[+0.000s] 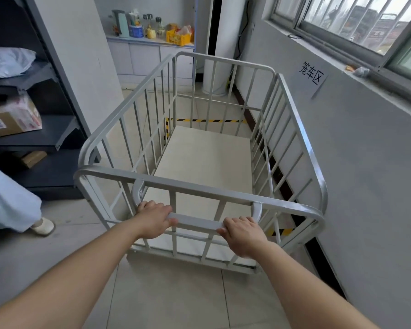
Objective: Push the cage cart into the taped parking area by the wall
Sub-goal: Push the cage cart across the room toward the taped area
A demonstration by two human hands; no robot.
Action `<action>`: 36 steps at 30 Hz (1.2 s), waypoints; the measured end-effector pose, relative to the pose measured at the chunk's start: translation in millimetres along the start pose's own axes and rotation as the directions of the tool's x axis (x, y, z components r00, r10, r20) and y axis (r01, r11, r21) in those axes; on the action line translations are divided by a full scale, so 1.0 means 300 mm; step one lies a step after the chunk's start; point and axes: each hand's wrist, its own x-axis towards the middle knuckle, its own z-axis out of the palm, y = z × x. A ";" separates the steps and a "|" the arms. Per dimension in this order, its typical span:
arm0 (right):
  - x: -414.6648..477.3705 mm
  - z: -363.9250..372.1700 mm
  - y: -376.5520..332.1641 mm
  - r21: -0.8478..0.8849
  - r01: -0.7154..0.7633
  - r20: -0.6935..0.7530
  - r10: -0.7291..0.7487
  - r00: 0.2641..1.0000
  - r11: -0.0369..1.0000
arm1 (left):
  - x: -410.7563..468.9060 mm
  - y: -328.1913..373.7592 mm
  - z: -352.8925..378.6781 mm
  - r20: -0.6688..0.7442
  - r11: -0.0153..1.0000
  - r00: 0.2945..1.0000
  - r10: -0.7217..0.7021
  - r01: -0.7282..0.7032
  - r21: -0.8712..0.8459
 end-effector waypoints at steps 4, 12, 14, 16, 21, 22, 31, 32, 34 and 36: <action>0.075 -0.038 0.070 -0.002 0.003 0.008 -0.003 1.000 1.000 | 0.091 0.028 -0.041 -0.016 1.000 1.000 -0.004 0.004 -0.002; 0.227 -0.109 0.203 -0.020 0.016 -0.003 -0.016 1.000 1.000 | 0.271 0.066 -0.118 -0.028 1.000 1.000 -0.004 0.003 -0.023; 0.270 -0.131 0.233 -0.023 0.017 0.002 -0.017 1.000 1.000 | 0.318 0.073 -0.141 -0.027 1.000 1.000 -0.002 0.001 -0.021; 0.314 -0.154 0.263 -0.027 0.016 0.006 -0.016 1.000 1.000 | 0.367 0.080 -0.168 -0.027 1.000 1.000 -0.001 0.000 -0.021; 0.426 -0.215 0.332 -0.033 0.020 0.009 -0.020 1.000 0.999 | 0.488 0.097 -0.239 -0.016 1.000 1.000 -0.002 0.001 -0.021; 0.447 -0.227 0.345 -0.030 0.023 0.008 -0.023 1.000 0.999 | 0.512 0.098 -0.251 -0.016 1.000 1.000 -0.002 0.002 -0.019; 0.635 -0.314 0.424 0.000 0.028 0.013 -0.028 1.000 1.000 | 0.701 0.084 -0.362 0.001 1.000 1.000 -0.018 0.018 -0.007; 0.651 -0.322 0.429 0.005 0.028 0.013 -0.028 1.000 1.000 | 0.718 0.080 -0.372 0.004 1.000 1.000 -0.020 0.020 -0.007; 0.680 -0.335 0.439 0.011 0.031 0.010 -0.031 0.999 0.999 | 0.749 0.074 -0.390 0.014 1.000 1.000 -0.026 0.026 -0.005; 0.708 -0.345 0.446 0.019 0.038 0.003 -0.038 0.999 0.999 | 0.776 0.068 -0.408 0.024 0.999 0.999 -0.032 0.032 0.004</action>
